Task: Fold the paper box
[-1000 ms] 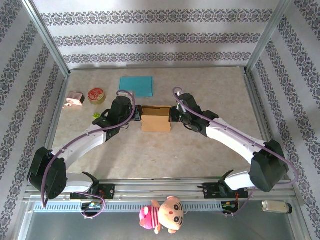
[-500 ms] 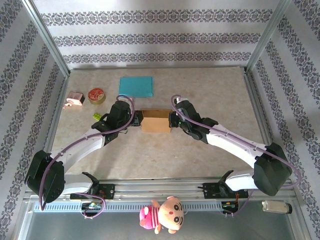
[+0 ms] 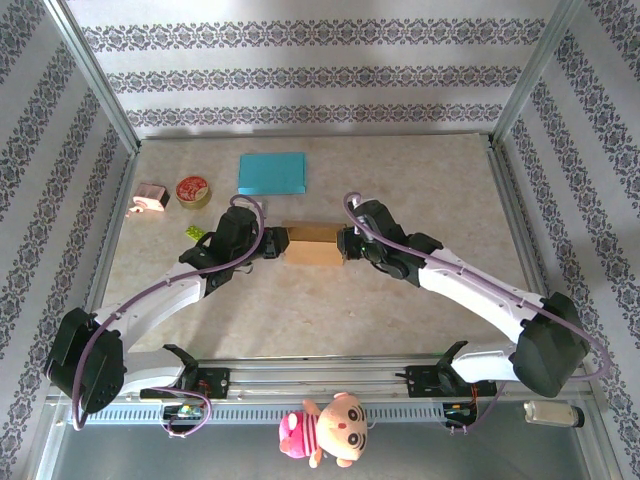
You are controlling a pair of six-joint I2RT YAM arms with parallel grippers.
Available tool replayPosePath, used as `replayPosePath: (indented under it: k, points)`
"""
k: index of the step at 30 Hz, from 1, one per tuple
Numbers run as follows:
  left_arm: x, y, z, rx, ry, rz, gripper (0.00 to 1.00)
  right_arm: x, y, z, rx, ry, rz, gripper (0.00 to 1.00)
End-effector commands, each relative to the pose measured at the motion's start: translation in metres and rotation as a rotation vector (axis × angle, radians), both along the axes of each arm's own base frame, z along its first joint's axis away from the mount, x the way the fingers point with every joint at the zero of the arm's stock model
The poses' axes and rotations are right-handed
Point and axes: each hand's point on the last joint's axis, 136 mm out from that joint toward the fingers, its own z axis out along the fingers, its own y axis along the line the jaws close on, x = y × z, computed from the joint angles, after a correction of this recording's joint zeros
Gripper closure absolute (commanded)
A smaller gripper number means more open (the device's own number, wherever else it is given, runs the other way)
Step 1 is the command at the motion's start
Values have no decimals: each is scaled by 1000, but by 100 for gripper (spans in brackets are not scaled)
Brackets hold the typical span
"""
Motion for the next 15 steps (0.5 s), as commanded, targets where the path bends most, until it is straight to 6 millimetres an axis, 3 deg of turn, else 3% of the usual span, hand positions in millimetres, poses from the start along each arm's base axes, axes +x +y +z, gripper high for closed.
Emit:
replayPosePath:
  k: [1,8,15]
  points:
    - [-20,3,-19,30,84,-22,57,-2,3,27,31,-39,23,71]
    - [-17,0,-6,7,42,-27,56,2,5,37,31,-46,38,67]
    - [-11,-2,20,-33,-35,-23,55,10,3,51,59,-55,12,67]
